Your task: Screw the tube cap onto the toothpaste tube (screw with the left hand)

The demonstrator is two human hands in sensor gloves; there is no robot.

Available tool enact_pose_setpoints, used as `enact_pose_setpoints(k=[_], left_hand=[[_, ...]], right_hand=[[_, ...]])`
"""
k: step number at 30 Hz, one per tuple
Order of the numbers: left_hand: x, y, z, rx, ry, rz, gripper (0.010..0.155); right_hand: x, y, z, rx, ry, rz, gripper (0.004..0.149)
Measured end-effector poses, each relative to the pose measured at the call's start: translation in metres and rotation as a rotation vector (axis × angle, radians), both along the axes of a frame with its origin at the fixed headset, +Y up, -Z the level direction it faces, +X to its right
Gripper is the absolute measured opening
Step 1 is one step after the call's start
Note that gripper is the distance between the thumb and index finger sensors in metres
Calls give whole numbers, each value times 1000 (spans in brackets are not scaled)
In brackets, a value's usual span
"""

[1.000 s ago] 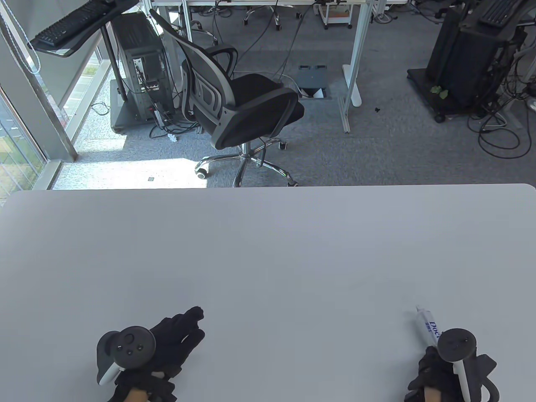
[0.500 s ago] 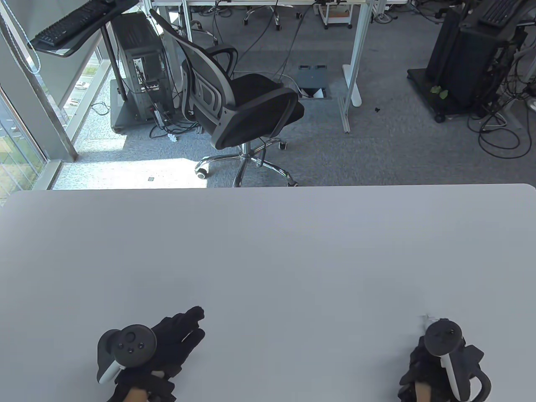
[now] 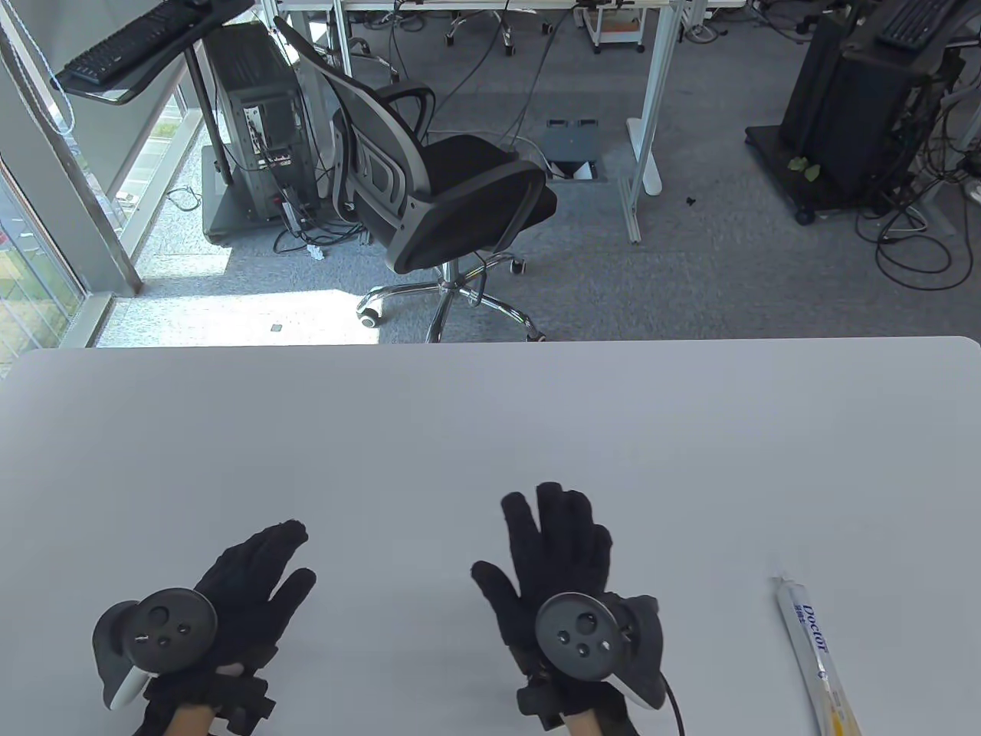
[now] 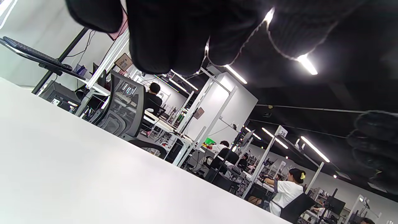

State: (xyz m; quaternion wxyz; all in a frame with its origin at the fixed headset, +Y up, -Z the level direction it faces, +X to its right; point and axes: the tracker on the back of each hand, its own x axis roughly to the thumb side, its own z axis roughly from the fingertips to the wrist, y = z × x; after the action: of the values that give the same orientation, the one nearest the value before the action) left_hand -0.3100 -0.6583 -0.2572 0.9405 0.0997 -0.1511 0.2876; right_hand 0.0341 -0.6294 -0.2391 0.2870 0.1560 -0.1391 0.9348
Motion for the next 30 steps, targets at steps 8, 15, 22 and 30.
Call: enact_pose_setpoints(k=[8,15,22,30], left_hand=[[45,-42,-13,-4,-15,-262,75],[49,-73,-16,-70,-30,-476,78],[53,-84,-19,-127,-39,-436,78],[58,-84,-19,-144,-65,-378,78]], right_hand=[[-49,-92,-27,-209,62,237,77],[-44,-127,-37,-433,98,357,77],[-46,-123,-33,-393,109,340,77],[-54,-136,-35,-433,124,409,76]])
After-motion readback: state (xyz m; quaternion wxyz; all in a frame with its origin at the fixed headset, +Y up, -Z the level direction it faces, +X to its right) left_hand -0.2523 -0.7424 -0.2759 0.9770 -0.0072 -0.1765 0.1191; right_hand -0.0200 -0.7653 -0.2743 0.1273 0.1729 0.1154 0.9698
